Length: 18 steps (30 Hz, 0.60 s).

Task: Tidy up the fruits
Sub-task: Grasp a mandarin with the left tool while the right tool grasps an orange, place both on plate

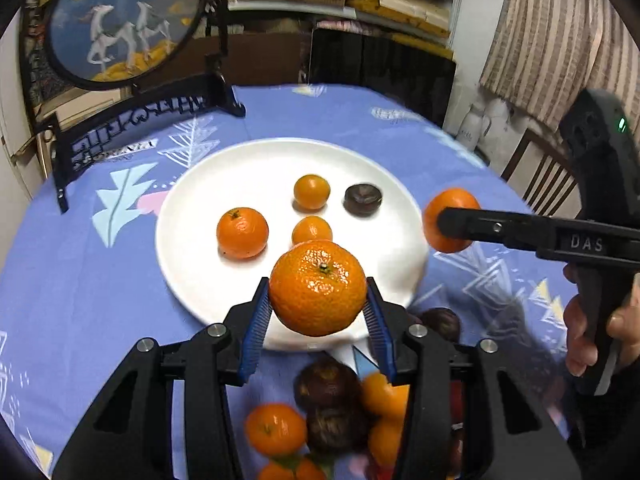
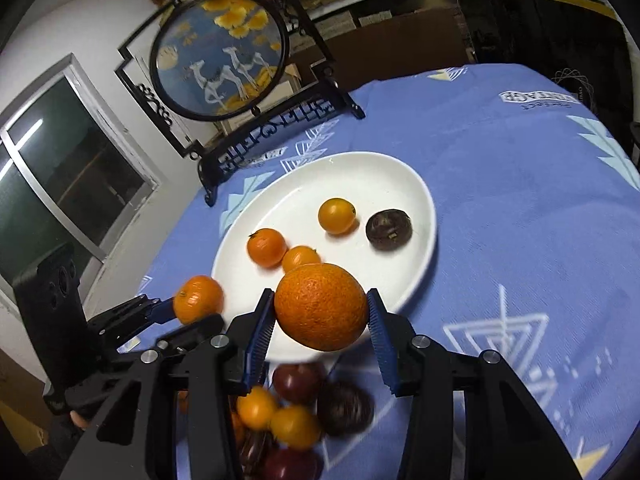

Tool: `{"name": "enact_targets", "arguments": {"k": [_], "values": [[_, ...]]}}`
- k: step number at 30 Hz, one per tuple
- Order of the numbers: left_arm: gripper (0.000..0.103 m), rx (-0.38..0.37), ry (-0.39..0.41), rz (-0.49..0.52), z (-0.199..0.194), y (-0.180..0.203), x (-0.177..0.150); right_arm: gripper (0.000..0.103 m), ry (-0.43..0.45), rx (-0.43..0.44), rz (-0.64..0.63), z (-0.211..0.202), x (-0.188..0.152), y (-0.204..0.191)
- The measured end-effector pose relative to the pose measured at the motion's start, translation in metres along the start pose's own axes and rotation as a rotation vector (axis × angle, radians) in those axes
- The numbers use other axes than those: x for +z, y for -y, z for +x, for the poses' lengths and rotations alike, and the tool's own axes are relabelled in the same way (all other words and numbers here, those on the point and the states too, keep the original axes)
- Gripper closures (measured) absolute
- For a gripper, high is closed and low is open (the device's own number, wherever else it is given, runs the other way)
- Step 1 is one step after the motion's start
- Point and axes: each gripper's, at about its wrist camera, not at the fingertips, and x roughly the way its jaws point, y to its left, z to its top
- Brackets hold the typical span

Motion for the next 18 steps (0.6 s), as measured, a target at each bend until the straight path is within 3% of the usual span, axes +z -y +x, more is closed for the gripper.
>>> {"name": "enact_targets", "arguments": {"k": [3,5,11,18], "values": [[0.05,-0.018,-0.049,-0.001,0.017,0.0,0.004,0.052,-0.009,-0.003,-0.01,0.013,0.007,0.0],[0.03,0.0,-0.01,-0.008,0.011,-0.003,0.002,0.05,0.016,-0.025,-0.027,0.011,0.008,-0.002],[0.029,-0.014,0.057,-0.023,-0.033,-0.011,-0.022,0.048,0.037,-0.047,-0.06,-0.016,-0.014,-0.005],[0.029,0.028,0.061,0.037,-0.086,-0.009,-0.097,0.043,0.061,-0.064,-0.072,-0.055,-0.061,0.001]]}}
